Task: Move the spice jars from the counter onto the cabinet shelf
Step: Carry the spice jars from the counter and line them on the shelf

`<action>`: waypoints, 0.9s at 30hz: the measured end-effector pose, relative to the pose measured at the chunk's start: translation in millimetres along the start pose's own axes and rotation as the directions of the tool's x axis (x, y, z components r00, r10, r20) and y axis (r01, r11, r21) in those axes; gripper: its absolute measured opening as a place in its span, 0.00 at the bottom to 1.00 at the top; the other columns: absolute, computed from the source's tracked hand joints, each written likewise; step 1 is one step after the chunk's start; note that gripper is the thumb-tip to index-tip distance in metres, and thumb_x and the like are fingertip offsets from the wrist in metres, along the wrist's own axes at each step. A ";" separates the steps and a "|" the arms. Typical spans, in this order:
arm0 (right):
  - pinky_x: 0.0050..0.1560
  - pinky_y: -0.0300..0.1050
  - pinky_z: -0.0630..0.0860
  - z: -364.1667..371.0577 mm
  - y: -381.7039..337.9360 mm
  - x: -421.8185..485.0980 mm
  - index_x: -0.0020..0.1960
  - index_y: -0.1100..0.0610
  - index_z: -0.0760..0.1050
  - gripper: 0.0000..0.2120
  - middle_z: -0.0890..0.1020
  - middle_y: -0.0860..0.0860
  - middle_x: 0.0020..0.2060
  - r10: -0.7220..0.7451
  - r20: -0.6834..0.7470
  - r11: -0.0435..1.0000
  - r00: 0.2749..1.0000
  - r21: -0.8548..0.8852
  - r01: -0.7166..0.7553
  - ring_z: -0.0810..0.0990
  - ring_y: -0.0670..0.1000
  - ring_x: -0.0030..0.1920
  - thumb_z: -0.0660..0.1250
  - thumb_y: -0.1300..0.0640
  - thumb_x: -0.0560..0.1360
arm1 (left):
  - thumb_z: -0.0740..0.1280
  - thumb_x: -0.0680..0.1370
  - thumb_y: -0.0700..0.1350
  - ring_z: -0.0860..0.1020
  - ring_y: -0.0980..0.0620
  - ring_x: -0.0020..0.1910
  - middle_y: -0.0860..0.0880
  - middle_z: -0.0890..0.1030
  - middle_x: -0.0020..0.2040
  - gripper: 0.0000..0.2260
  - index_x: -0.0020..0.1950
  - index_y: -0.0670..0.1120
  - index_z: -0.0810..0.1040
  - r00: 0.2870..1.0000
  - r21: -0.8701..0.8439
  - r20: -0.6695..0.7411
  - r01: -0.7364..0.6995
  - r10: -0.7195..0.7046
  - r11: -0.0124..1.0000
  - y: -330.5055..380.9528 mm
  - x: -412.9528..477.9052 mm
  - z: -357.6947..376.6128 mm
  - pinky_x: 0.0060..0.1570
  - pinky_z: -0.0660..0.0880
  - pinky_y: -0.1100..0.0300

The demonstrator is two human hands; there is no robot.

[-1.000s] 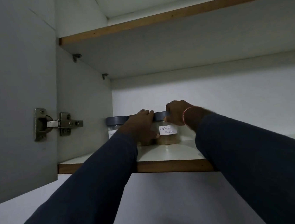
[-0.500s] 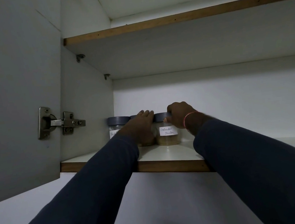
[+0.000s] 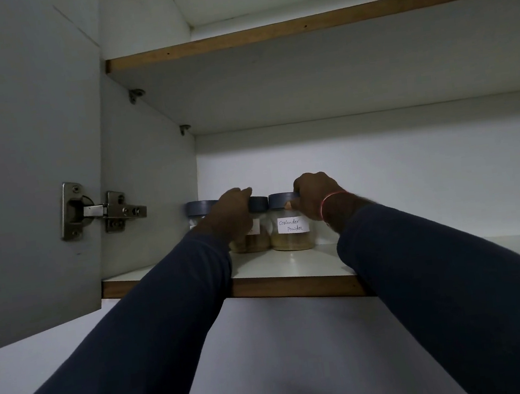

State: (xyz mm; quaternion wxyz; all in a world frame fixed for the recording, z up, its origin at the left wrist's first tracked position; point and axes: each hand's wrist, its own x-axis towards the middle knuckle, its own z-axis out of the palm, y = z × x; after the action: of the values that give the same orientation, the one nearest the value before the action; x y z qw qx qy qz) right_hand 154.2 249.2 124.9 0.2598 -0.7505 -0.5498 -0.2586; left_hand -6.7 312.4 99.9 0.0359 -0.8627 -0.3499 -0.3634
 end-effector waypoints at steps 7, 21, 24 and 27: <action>0.46 0.43 0.68 2.7 0.8 1.9 0.56 0.59 0.76 0.18 0.80 0.57 0.55 0.024 -0.024 0.999 0.999 0.037 -0.024 0.78 0.58 0.56 0.70 0.47 0.75 | 0.58 0.74 0.28 0.74 0.38 0.61 0.37 0.78 0.61 0.18 0.62 0.35 0.76 0.992 -0.081 -0.118 0.041 -0.050 0.996 -5.3 -5.9 -6.3 0.59 0.72 0.50; 0.52 0.48 0.75 0.8 0.6 -1.8 0.58 0.57 0.76 0.24 0.80 0.56 0.56 0.055 -0.050 0.998 0.997 0.025 -0.054 0.79 0.58 0.55 0.69 0.40 0.72 | 0.61 0.75 0.30 0.72 0.42 0.64 0.40 0.73 0.65 0.20 0.67 0.38 0.72 0.994 -0.027 -0.093 0.046 -0.049 0.999 -3.8 -4.4 -3.6 0.60 0.70 0.54; 0.55 0.51 0.76 -5.4 -0.6 -11.8 0.61 0.57 0.75 0.24 0.80 0.56 0.57 0.081 -0.114 0.997 0.990 0.026 -0.079 0.78 0.58 0.56 0.67 0.41 0.73 | 0.64 0.74 0.31 0.72 0.43 0.64 0.41 0.74 0.65 0.21 0.66 0.38 0.72 0.991 -0.009 -0.136 0.001 -0.002 1.000 1.9 -9.0 -2.2 0.61 0.70 0.54; 0.48 0.47 0.72 -17.7 -4.8 -31.6 0.56 0.57 0.76 0.19 0.80 0.56 0.55 0.080 -0.120 0.997 0.990 0.015 -0.079 0.78 0.58 0.54 0.65 0.43 0.75 | 0.64 0.72 0.33 0.76 0.43 0.58 0.42 0.78 0.59 0.17 0.61 0.39 0.76 0.992 -0.045 -0.094 -0.086 0.082 0.995 17.6 -24.0 -5.4 0.59 0.73 0.52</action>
State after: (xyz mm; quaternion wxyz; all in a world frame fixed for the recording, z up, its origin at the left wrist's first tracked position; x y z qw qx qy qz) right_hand 139.6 216.7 117.0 0.3065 -0.7535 -0.5041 -0.2901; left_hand -10.6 283.6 91.6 0.0461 -0.8596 -0.3022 -0.4095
